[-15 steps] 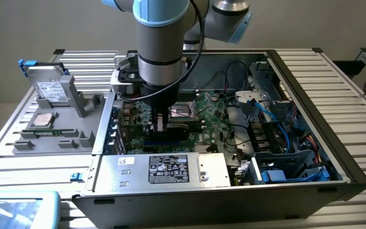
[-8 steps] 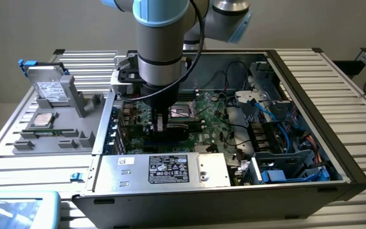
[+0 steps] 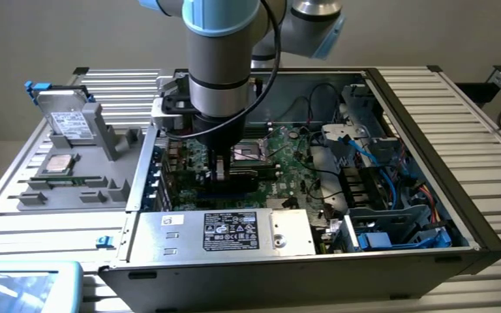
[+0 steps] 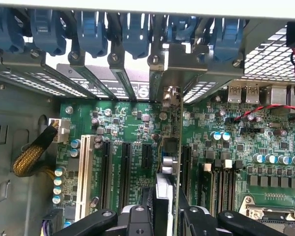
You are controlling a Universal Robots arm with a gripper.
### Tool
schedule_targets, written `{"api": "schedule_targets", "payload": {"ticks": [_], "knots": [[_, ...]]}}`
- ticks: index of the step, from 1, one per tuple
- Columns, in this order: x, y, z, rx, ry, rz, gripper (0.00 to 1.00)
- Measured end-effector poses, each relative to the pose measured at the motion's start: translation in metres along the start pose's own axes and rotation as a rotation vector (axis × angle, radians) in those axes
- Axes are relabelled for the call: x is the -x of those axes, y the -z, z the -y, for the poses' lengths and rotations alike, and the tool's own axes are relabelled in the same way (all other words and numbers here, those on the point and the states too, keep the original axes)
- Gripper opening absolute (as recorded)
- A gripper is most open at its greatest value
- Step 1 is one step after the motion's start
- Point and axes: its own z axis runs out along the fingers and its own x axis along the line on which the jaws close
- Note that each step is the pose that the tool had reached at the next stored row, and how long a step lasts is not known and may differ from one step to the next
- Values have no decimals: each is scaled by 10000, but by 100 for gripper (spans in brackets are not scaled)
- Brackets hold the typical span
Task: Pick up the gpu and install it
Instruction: 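Press down on the gpu until it lock into place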
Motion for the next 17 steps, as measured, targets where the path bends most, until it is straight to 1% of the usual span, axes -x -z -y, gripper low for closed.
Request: {"api": "schedule_targets", "payload": {"ticks": [2, 3, 13, 17], "knots": [[-10, 1, 5, 7, 43, -3, 29], [-10, 2, 7, 22, 52, -3, 29], [-11, 4, 4, 34, 53, -15, 29], [-11, -2, 6, 53, 63, -38, 29]]}}
